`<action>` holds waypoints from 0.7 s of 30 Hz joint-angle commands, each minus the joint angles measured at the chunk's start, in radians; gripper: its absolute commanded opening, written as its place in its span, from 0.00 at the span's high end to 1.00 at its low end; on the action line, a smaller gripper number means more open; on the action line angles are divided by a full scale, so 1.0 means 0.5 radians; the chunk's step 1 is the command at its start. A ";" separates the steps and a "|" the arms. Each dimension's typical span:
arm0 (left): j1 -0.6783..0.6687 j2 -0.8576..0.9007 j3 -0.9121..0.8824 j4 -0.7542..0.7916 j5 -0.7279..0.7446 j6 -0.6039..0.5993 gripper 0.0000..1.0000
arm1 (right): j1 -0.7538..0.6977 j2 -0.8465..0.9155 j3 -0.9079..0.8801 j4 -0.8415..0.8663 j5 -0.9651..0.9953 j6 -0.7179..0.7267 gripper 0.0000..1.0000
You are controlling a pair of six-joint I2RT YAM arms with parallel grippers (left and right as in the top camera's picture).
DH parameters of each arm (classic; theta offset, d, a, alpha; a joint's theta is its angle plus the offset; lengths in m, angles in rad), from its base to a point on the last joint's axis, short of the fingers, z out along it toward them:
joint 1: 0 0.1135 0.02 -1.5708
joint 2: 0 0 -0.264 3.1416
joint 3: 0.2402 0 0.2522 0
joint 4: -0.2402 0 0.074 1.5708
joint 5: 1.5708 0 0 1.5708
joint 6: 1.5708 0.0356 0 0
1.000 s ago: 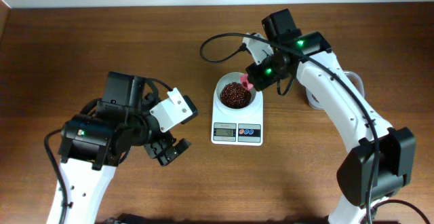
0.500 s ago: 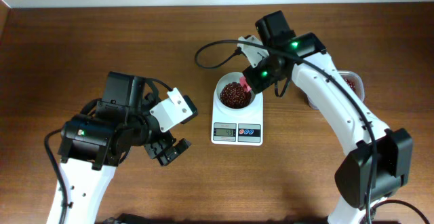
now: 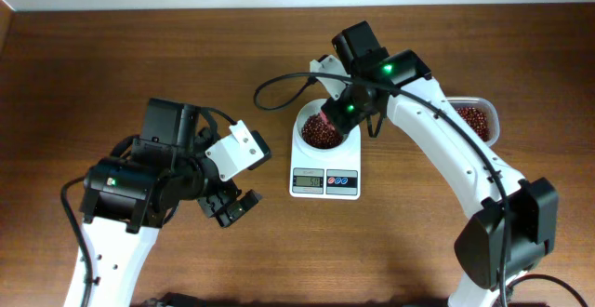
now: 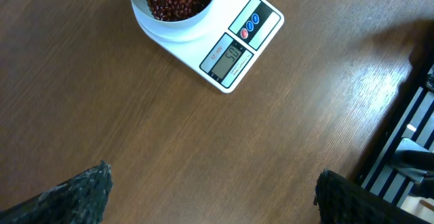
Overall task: Scoop and weigh 50g on scale
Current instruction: 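Tilt the scoop over the bowl to add beans, then move the scoop away from the bowl past the tub with the right gripper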
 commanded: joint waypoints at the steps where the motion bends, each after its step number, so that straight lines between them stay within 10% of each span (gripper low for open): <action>1: 0.007 -0.001 -0.006 0.004 0.029 0.033 0.01 | -0.032 -0.067 0.047 0.000 -0.258 0.071 0.96; 12: 0.007 -0.001 -0.006 0.004 0.029 0.033 0.01 | -0.504 -0.067 0.047 -0.002 -1.135 0.146 0.96; 21: 0.007 -0.001 -0.006 0.004 0.029 0.033 0.01 | -1.154 -0.067 0.047 -0.272 -0.995 -0.045 0.96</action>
